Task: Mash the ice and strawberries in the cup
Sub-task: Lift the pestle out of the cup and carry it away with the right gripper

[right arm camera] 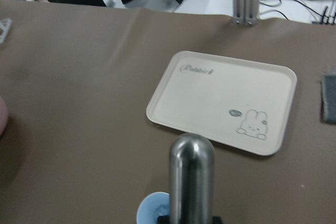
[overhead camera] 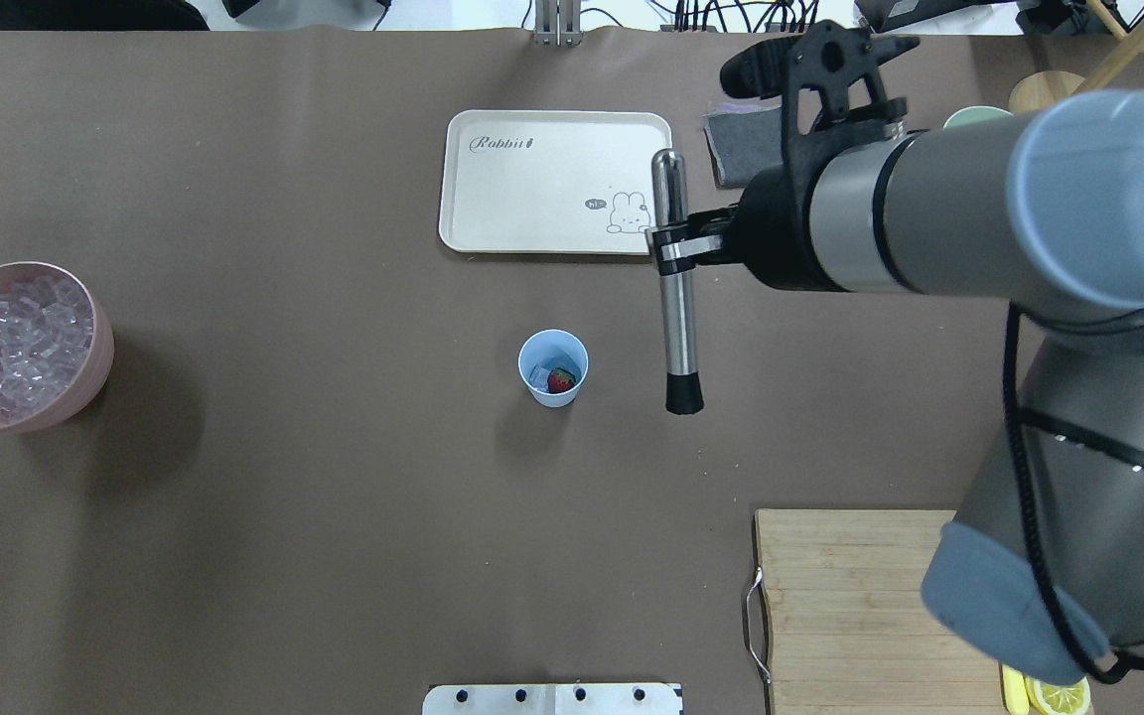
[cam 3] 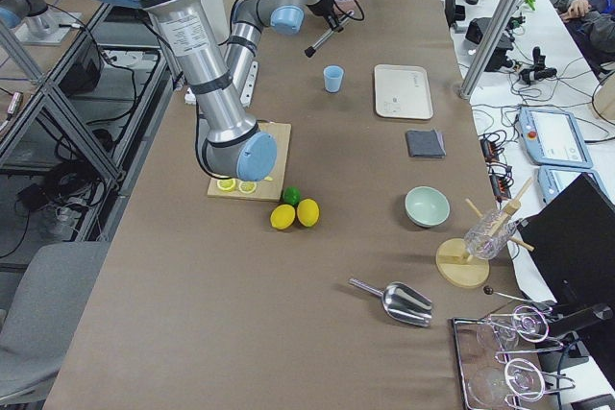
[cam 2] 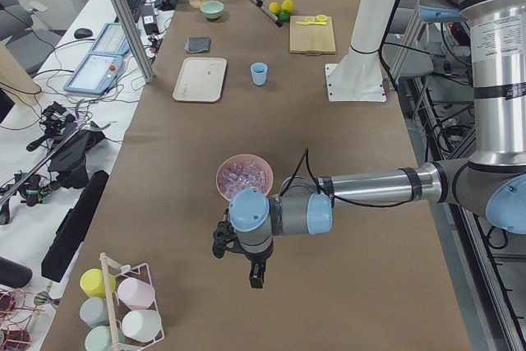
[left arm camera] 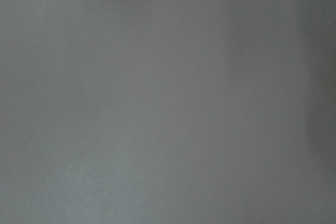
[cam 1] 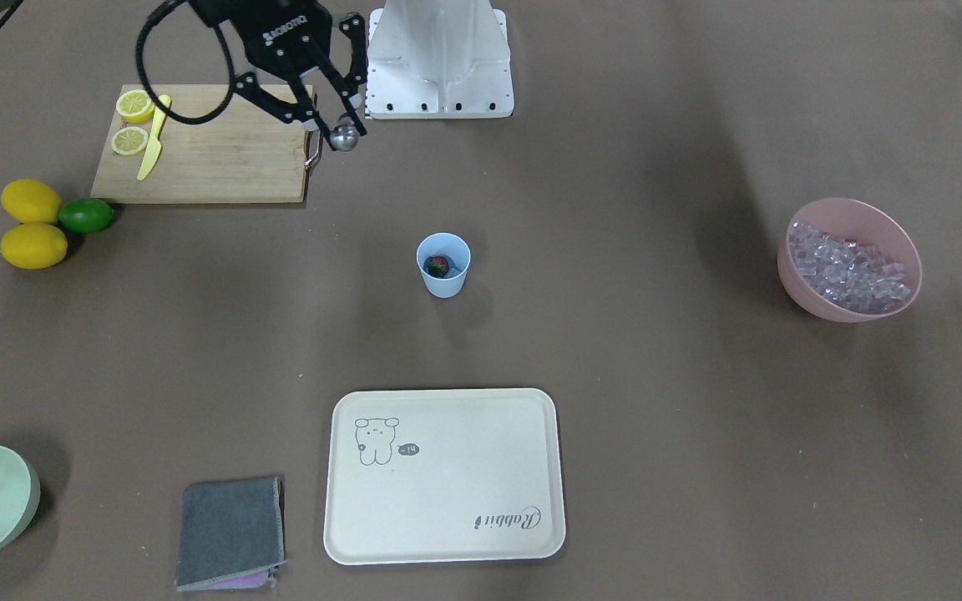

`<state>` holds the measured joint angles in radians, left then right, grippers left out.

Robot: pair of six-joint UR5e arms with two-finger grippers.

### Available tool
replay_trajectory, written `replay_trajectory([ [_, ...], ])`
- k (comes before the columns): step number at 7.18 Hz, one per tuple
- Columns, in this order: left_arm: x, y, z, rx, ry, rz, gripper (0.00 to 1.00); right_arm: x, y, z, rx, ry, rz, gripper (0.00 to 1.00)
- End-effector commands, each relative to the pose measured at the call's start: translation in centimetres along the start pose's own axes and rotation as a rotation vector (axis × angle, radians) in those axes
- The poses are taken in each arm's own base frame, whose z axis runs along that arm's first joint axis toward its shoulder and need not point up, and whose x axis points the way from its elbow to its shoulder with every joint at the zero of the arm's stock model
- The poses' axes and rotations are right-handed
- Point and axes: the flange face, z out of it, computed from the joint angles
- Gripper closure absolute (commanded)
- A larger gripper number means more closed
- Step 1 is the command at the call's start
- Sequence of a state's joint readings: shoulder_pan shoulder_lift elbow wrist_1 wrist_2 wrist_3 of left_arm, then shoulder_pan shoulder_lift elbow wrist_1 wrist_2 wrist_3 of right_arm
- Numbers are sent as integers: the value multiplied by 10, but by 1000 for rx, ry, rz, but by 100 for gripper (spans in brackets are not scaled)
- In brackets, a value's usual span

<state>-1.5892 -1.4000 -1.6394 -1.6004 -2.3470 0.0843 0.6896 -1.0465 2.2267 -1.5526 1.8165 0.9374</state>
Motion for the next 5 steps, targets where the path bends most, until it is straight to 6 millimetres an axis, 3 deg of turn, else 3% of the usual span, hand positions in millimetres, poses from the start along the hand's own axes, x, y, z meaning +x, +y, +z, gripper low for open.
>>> replay_trajectory([
  [1, 48, -7, -38, 65, 114, -157, 0, 53, -19, -19, -177, 85, 142, 100],
  [3, 46, -7, -34, 60, 111, -152, 0, 83, -4, 5, -354, 277, 261, 100],
  [5, 46, -6, -33, 57, 110, -147, 0, 124, -3, 64, -525, 346, 362, 100],
])
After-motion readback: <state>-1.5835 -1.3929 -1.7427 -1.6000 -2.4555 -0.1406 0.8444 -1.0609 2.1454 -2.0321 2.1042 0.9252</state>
